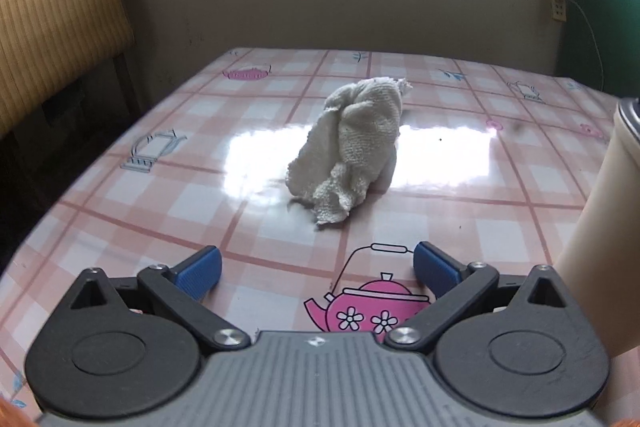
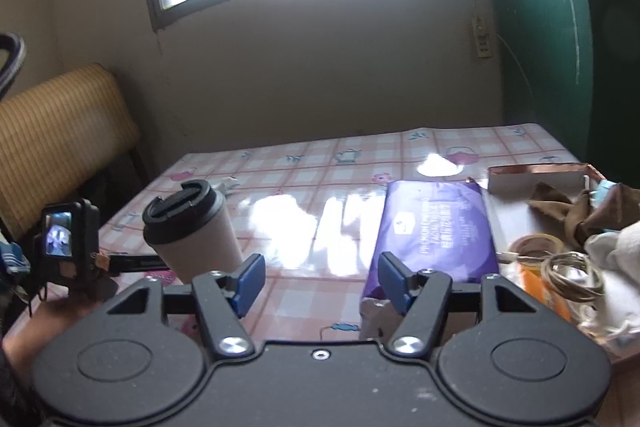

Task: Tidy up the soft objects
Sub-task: 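Move both grippers back toward the pink sock and white cloth on the table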

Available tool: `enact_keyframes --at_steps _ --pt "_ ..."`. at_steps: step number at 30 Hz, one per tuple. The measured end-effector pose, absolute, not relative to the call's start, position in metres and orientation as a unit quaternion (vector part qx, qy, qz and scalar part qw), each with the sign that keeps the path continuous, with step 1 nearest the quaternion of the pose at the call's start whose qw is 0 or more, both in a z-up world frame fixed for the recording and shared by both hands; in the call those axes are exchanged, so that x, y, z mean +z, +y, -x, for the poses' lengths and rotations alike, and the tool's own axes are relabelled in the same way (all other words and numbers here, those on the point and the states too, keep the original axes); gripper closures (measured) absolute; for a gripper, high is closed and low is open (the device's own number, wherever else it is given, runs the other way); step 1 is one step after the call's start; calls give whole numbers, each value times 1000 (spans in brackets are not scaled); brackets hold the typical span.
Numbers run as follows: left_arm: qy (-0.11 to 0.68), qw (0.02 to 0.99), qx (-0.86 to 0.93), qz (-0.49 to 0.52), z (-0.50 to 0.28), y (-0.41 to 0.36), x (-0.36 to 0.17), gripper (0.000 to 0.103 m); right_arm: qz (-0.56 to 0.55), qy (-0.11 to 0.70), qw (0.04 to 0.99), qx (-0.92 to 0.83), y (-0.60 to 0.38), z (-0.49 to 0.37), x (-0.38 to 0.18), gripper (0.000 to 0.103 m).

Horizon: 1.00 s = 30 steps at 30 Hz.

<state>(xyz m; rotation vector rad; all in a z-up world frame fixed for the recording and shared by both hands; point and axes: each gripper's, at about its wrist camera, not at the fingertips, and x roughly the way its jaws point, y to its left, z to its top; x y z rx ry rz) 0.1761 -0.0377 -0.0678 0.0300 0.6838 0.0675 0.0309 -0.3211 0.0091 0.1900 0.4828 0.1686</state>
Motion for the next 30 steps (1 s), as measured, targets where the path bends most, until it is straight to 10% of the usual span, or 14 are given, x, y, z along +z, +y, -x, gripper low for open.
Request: enact_keyframes --at_steps 30 --pt "336 941 35 -18 -179 -39 -70 0 -165 209 961 70 -353 -52 -19 28"
